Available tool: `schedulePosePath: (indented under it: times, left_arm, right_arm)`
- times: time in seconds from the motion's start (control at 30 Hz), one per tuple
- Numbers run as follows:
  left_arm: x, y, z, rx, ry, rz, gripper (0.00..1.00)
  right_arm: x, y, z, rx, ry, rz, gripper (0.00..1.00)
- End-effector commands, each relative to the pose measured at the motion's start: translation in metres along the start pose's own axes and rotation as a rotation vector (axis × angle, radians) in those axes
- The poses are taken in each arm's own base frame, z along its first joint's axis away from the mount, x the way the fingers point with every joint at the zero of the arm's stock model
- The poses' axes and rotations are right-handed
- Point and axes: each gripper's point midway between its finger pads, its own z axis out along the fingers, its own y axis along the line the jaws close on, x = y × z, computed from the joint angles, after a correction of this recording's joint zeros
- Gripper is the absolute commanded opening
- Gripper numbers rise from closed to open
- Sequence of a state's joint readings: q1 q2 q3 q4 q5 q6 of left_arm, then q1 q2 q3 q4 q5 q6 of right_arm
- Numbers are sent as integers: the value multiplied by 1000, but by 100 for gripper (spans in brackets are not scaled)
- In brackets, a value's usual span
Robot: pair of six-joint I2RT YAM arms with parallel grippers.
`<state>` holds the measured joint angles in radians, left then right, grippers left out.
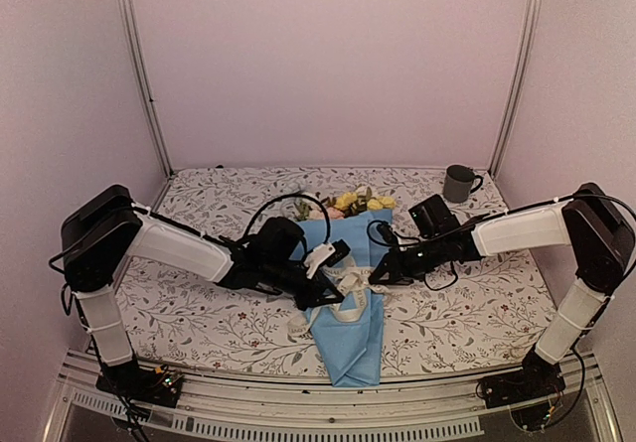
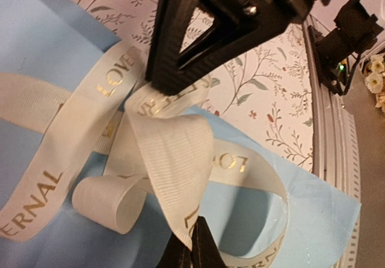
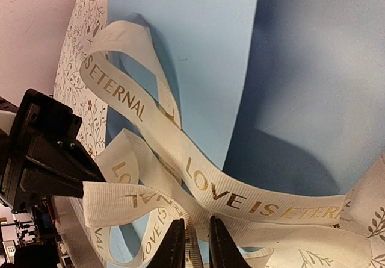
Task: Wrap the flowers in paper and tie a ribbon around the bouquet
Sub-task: Cross the ribbon over the folded bouquet.
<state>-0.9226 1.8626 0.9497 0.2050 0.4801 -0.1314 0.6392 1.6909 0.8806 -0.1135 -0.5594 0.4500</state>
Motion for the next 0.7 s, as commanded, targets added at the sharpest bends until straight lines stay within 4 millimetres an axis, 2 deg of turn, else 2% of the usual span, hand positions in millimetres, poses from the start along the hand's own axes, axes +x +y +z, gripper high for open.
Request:
schedulePosePath:
  times: [0.0,0.13,0.23,0.37,0.47,0.57,0.63,0.67]
  left_arm:
    - [-12,15,-17,-126,-4,-12,0]
    - [-14,16,-19,-138,-7,-11,0]
    - [-17,18,-19,-148,-16,-15,0]
    - [-21,27,-22,-203,-35,-21,0]
    - [-23,32,-18,-220,-31,-21,0]
    - [-23,35,-12,-215,-24,-21,0]
    - [-24,36,-10,-213,-22,-23,0]
    - [-25,37,-10,-215,-26,-23,0]
  right_arm:
    - [-22,20,-18,-17,-55,-102,17]
    - [-31,33,-34,-18,-100,-156,18]
    - [-31,38,-38,-29,-99,-186,23]
    - [-27,51,-42,-94,-85,-227,24]
    - [-25,74,-49,-203,-97,-273,24]
    - [-13,104,-53,-353,-108,-332,20]
    - [-5,118,-45,-401,-101,-347,20]
    - [-4,118,-37,-387,-92,-343,20]
